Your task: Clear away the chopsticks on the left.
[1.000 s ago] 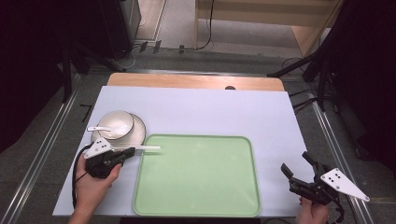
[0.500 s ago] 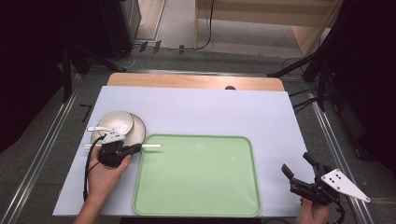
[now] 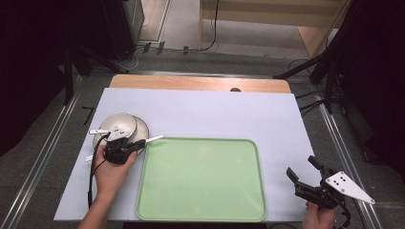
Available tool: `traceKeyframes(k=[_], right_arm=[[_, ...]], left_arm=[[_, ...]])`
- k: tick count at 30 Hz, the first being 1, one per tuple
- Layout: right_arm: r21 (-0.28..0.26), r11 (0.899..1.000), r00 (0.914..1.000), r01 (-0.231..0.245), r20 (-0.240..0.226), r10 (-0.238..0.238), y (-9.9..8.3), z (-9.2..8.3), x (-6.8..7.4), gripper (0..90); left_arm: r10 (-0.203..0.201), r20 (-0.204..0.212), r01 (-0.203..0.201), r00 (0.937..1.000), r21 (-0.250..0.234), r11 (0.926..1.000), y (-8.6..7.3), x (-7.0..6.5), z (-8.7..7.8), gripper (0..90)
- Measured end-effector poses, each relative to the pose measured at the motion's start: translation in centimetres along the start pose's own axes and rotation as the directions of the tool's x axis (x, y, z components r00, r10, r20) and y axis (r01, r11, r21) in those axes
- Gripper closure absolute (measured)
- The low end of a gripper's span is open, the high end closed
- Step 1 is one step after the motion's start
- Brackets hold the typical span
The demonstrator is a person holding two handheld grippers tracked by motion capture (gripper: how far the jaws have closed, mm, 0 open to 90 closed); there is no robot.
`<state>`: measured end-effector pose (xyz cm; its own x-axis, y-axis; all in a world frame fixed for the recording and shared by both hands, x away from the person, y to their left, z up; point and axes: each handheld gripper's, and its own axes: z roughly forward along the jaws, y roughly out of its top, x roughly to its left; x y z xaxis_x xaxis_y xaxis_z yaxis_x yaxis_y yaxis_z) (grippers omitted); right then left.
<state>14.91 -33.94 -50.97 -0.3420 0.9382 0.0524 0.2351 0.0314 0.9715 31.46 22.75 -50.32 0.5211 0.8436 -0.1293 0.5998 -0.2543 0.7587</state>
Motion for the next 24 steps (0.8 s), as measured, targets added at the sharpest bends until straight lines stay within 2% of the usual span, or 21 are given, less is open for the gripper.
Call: traceKeyframes(k=[4, 6, 9, 11, 13, 18, 20, 22, 24], right_arm=[[0.007, 1.000, 1.0000, 0.001, -0.001, -0.001, -0.1, 0.1, 0.0, 12.6], [0.010, 1.000, 1.0000, 0.003, -0.001, -0.003, -0.1, 0.1, 0.0, 12.6], [0.014, 1.000, 1.0000, 0.001, -0.002, -0.001, -0.1, 0.2, 0.1, 12.6], [0.018, 1.000, 1.0000, -0.001, -0.003, 0.001, -0.1, 0.2, 0.1, 12.6], [0.020, 1.000, 1.0000, 0.001, -0.004, -0.001, -0.1, 0.3, 0.1, 12.6], [0.021, 1.000, 1.0000, 0.004, -0.005, -0.004, -0.1, 0.2, 0.1, 12.6], [0.019, 1.000, 1.0000, 0.001, -0.004, -0.001, -0.1, 0.2, 0.0, 12.6], [0.020, 1.000, 1.0000, 0.003, -0.003, -0.003, 0.0, 0.1, 0.0, 12.6], [0.020, 1.000, 1.0000, 0.002, -0.005, -0.002, 0.0, 0.2, 0.0, 12.6]], left_arm=[[0.023, -0.022, -0.023, 0.9995, 0.006, 0.9997, 0.1, 0.0, 0.4, 90.0], [0.048, -0.038, -0.048, 0.9981, 0.005, 0.9988, 0.0, 0.0, 0.8, 89.9], [0.048, -0.047, -0.048, 0.9978, 0.004, 0.9988, 0.0, 0.0, 0.9, 88.5], [0.042, -0.049, -0.042, 0.9979, -0.001, 0.9991, 0.1, 0.0, 0.5, 83.1], [0.020, 0.001, -0.020, 0.9998, -0.010, 0.9997, 0.2, 0.1, -0.4, 76.8], [0.047, 0.095, -0.045, 0.9943, -0.028, 0.9986, -0.3, 0.5, -2.9, 61.9], [0.058, 0.107, -0.057, 0.9926, -0.012, 0.9983, -0.7, 1.0, -3.8, 60.5], [0.054, 0.142, -0.054, 0.9883, -0.003, 0.9985, -1.0, 1.5, -4.7, 61.9], [0.056, 0.151, -0.056, 0.9870, -0.002, 0.9984, -1.2, 1.8, -5.2, 63.5]])
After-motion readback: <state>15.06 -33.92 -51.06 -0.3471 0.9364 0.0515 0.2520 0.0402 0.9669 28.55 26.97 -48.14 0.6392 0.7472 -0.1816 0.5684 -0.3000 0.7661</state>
